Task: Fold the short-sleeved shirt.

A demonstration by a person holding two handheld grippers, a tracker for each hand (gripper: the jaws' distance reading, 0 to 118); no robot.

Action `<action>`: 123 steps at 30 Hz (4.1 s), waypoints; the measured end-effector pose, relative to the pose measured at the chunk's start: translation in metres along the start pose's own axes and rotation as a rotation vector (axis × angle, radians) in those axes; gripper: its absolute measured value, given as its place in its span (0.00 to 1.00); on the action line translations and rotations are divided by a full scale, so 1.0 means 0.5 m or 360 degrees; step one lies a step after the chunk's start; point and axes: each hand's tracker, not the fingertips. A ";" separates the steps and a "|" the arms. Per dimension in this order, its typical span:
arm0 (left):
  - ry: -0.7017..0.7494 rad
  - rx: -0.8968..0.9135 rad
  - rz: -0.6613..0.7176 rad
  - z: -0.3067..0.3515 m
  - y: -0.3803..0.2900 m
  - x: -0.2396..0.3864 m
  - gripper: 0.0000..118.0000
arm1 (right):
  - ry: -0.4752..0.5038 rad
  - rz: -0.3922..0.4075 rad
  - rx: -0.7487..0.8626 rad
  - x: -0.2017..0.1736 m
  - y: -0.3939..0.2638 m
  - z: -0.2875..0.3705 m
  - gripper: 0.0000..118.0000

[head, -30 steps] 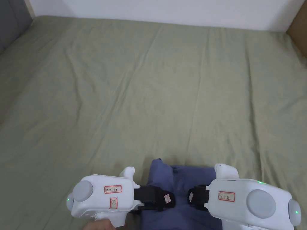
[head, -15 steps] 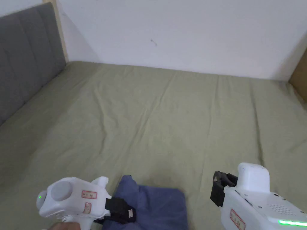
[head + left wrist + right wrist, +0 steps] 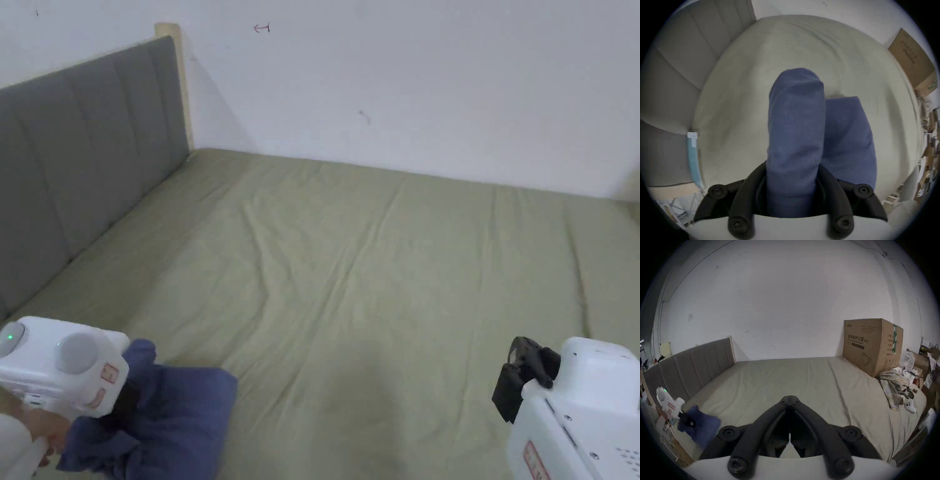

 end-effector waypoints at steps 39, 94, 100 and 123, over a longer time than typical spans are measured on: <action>-0.0193 0.1293 0.0065 0.409 -0.181 0.484 0.00 | 0.0049 -0.0092 0.0007 0.135 0.031 0.062 0.00; 0.0036 0.1737 0.0013 0.551 -0.180 0.625 0.93 | -0.0025 0.0085 0.0376 0.156 0.146 0.115 0.79; 0.0057 0.1790 -0.0014 0.557 -0.185 0.622 0.93 | -0.0035 0.0077 0.0368 0.162 0.144 0.113 0.78; -0.0040 0.1788 0.0014 0.558 -0.191 0.596 0.92 | -0.0072 0.0101 0.0327 0.167 0.133 0.108 0.79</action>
